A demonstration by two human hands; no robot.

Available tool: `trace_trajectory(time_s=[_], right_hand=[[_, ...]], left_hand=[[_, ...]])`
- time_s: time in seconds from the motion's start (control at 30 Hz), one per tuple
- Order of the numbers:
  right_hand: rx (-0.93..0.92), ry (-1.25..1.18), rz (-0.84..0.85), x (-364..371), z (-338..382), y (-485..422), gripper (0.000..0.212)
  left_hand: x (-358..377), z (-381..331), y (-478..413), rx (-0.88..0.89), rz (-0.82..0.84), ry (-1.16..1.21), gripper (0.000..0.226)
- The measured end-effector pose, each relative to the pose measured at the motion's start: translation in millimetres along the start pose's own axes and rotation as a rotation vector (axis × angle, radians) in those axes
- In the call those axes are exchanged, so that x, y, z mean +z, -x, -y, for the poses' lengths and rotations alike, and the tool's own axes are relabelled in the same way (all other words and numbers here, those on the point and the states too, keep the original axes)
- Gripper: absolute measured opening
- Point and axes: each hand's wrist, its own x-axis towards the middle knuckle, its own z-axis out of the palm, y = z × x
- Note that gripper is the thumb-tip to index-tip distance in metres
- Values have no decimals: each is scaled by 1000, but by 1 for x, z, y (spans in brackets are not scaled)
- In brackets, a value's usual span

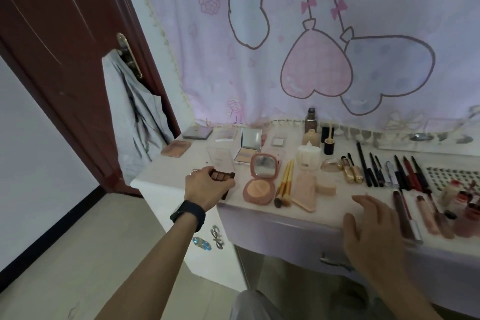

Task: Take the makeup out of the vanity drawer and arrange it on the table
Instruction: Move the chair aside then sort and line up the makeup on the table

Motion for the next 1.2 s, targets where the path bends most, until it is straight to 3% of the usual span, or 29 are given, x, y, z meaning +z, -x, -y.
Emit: trace_trajectory(time_s=[0.13,0.27,1.2], right_hand=[[-37,194,10,6,-1,6,65],[-11,316,101,11,1,8,78],[-35,406,179,10,-2,6,81]], left_hand=[[13,-5,-13,-41,77,-39,48],[20,-7,-22,-32,103,-94,44],[40,-1,-33,-20,60,-120,56]])
